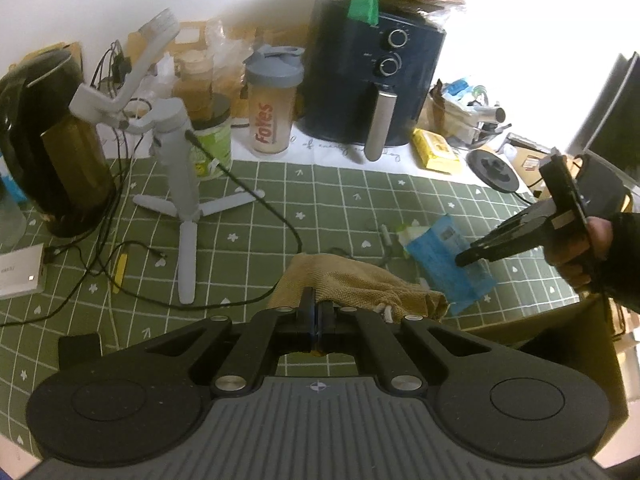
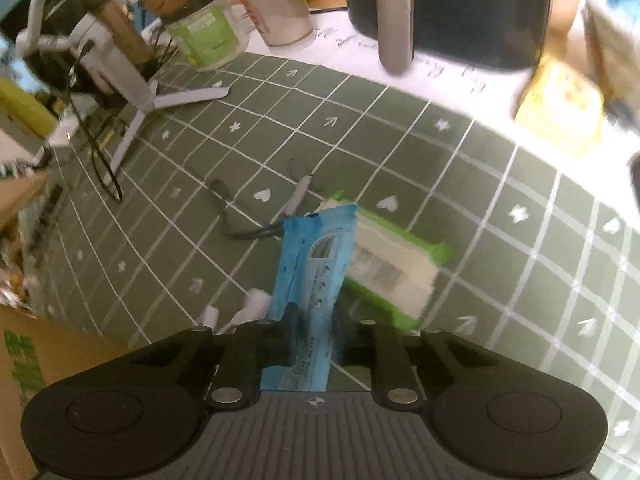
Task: Organize soft objects
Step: 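Lift the blue wipe packet with the right tool while the left holds the pouch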
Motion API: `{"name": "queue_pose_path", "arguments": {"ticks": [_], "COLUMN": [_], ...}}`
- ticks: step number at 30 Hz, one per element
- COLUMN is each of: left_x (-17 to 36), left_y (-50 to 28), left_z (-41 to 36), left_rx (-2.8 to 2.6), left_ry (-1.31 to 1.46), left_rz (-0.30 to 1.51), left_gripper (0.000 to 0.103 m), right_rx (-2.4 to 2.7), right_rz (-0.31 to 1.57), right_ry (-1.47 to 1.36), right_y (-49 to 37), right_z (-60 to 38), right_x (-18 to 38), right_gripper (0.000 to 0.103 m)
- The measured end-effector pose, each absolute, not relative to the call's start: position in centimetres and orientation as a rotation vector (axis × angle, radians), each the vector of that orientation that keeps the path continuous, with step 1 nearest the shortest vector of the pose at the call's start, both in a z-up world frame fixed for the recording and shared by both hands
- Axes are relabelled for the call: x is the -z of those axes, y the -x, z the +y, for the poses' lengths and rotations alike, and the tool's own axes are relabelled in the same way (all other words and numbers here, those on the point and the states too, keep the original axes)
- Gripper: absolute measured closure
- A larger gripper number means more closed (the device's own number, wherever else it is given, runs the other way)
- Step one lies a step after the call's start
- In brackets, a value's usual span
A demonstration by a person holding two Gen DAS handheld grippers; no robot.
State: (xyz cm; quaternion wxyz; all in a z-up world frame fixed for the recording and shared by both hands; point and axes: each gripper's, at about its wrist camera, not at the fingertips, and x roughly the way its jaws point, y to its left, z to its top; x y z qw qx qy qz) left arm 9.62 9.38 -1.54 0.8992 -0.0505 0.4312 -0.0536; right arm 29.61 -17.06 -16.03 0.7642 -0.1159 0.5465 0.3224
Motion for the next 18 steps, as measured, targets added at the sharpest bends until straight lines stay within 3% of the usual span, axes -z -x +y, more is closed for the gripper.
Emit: {"name": "queue_pose_path", "arguments": {"ticks": [11, 18], "left_x": [0.7, 0.1], "left_y": [-10.1, -10.3], "left_z": [8.9, 8.9], "left_rx": [0.138, 0.140], "left_ry": [0.091, 0.082], "left_rz": [0.869, 0.854], "left_gripper": [0.102, 0.102], "right_rx": [-0.590, -0.653], "right_rz": [1.208, 1.249], "right_ry": [0.545, 0.446], "right_y": [-27.0, -27.2], "right_z": [-18.6, -19.4], "right_x": [15.2, 16.2], "right_gripper": [0.087, 0.081]}}
